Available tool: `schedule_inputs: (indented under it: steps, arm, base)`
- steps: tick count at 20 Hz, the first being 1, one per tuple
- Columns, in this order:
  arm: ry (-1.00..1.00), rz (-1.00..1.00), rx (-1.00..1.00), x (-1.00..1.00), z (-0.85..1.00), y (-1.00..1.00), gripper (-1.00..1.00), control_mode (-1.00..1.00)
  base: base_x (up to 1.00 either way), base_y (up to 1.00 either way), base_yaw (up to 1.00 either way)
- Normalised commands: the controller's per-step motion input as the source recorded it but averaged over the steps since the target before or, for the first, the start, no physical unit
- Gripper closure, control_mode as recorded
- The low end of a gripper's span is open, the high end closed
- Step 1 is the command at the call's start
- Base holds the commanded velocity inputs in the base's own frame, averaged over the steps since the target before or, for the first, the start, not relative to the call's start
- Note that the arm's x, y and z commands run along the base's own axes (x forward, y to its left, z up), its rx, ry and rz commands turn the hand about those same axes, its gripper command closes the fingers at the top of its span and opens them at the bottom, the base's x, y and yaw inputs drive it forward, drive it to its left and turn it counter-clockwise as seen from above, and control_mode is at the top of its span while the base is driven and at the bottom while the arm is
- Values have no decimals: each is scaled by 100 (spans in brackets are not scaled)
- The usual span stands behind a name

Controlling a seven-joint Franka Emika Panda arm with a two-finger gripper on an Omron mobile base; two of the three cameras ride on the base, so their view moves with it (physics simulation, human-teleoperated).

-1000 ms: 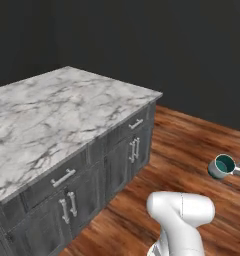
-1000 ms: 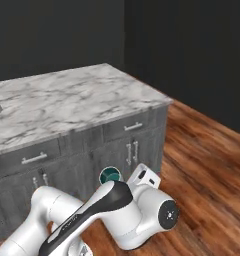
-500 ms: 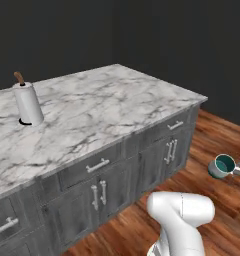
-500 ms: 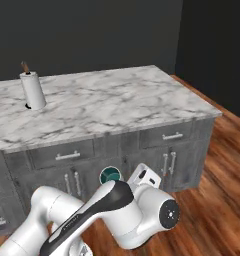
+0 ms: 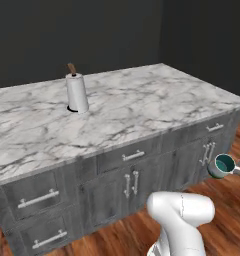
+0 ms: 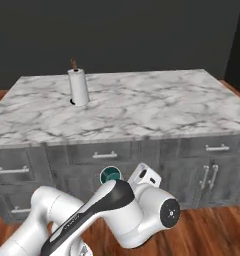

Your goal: Clear the mugs and bowl far away from the sink.

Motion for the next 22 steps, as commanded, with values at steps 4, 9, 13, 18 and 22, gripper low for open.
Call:
schedule_inputs:
  steps: [4, 9, 13, 18, 22]
  arm:
    - [0, 0, 0, 0, 0, 0, 100, 100]
    - [0, 0, 0, 0, 0, 0, 100, 100]
    - [0, 0, 0, 0, 0, 0, 100, 100]
    - [0, 0, 0, 0, 0, 0, 100, 100]
    - [0, 0, 0, 0, 0, 0, 100, 100]
  base:
    - [11, 51, 36]
    - [14, 50, 34]
    - [17, 48, 33]
    - [21, 42, 32]
    - [28, 32, 29]
